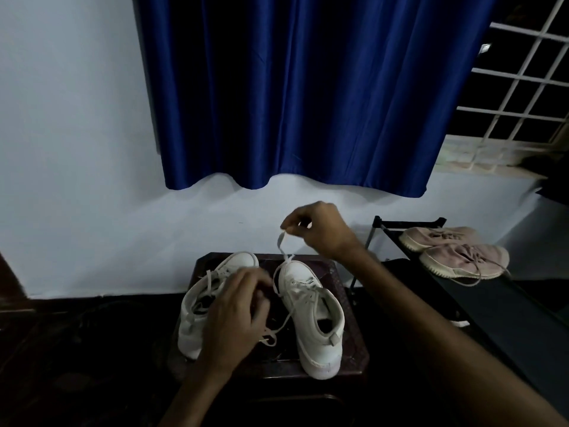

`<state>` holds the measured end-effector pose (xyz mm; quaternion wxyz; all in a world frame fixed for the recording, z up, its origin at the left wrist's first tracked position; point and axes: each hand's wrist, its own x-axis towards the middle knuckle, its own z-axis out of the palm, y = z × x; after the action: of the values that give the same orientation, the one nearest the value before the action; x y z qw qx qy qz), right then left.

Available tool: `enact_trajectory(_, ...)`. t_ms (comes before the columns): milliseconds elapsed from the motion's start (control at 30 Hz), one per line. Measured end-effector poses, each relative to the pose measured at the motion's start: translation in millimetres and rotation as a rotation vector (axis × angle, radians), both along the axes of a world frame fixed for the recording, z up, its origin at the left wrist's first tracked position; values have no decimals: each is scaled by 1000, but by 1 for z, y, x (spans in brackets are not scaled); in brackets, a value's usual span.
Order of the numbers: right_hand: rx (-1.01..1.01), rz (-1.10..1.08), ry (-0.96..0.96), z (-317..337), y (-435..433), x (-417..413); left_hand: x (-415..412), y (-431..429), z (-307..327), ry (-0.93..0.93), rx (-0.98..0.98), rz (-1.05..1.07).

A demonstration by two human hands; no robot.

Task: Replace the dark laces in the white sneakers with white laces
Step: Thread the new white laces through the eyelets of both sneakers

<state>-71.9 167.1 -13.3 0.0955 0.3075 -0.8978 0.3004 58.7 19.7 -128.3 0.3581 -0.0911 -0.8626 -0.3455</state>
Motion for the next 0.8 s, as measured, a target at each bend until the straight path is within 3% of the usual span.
enact_trajectory(67,-4,50,-24,-9,2,11,-20,6,17,-23,225,9)
enact_trajectory(133,-61,67,-51,-14,4,21,-41,11,30,-165,372,-109)
enact_trajectory(233,-168,21,-83,-19,11,30,-57,20,42,-346,523,-271)
enact_trajectory(333,-221,-61,-86,-28,27,34,-58,24,38,-359,619,-225)
enact_trajectory(400,-111,-132,-114,-39,46,36,-59,28,32,-384,579,-162)
enact_trajectory(467,175,-165,-174,-53,67,36,-58,37,27,-409,495,-127)
enact_trajectory(533,317,-160,-255,-67,78,40,-57,49,24,-420,393,-112)
enact_trajectory(700,180,-210,-150,-89,79,48,-64,74,7,-466,162,9)
enact_trajectory(800,101,-247,-199,-97,84,43,-59,79,4,-498,130,114)
